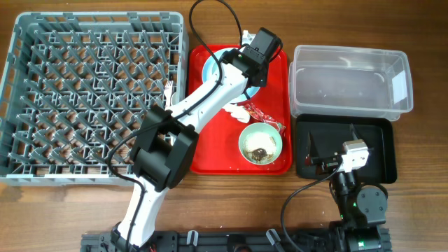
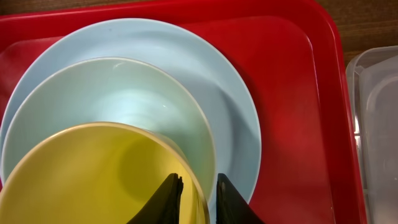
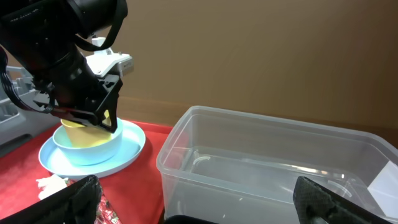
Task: Sort waste into correct bins and load items into the dishwasher rack
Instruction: 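Lower the left gripper onto the yellow cup rim and close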
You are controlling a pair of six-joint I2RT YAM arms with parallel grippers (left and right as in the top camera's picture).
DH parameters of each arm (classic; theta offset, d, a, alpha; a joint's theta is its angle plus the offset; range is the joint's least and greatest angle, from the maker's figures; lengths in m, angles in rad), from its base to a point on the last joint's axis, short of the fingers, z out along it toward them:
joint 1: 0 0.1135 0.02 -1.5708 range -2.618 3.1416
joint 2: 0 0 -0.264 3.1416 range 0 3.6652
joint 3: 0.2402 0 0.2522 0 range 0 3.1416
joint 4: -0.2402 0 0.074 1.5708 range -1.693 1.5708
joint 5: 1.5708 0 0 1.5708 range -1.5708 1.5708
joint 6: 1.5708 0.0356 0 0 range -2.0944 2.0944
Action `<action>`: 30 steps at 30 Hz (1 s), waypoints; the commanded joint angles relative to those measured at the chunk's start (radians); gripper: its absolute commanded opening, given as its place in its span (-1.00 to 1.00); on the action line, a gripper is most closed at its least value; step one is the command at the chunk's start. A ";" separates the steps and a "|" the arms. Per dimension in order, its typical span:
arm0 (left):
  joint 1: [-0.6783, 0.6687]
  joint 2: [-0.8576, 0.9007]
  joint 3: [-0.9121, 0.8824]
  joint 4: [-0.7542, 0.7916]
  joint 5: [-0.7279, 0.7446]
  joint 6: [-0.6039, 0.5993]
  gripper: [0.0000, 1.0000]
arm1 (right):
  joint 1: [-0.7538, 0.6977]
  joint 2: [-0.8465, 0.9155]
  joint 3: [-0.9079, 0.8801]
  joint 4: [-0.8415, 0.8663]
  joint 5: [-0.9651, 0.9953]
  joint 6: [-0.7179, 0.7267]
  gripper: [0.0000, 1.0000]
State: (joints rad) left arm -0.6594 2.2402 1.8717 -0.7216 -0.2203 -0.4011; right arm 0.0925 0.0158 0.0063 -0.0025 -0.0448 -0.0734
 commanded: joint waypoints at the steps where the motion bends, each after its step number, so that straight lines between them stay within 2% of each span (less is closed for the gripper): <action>1: 0.005 -0.035 -0.007 -0.001 -0.018 0.006 -0.61 | -0.005 -0.002 -0.001 0.004 -0.009 -0.005 1.00; 15: 0.005 -0.042 -0.007 -0.005 -0.061 0.005 -0.70 | -0.005 -0.002 -0.001 0.004 -0.009 -0.005 1.00; 30: 0.005 -0.064 -0.007 -0.016 -0.061 0.005 -0.67 | -0.005 -0.002 -0.001 0.004 -0.009 -0.005 1.00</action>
State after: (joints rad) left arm -0.6594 2.2196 1.8717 -0.7368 -0.2646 -0.4011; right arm 0.0925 0.0158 0.0063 -0.0025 -0.0448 -0.0734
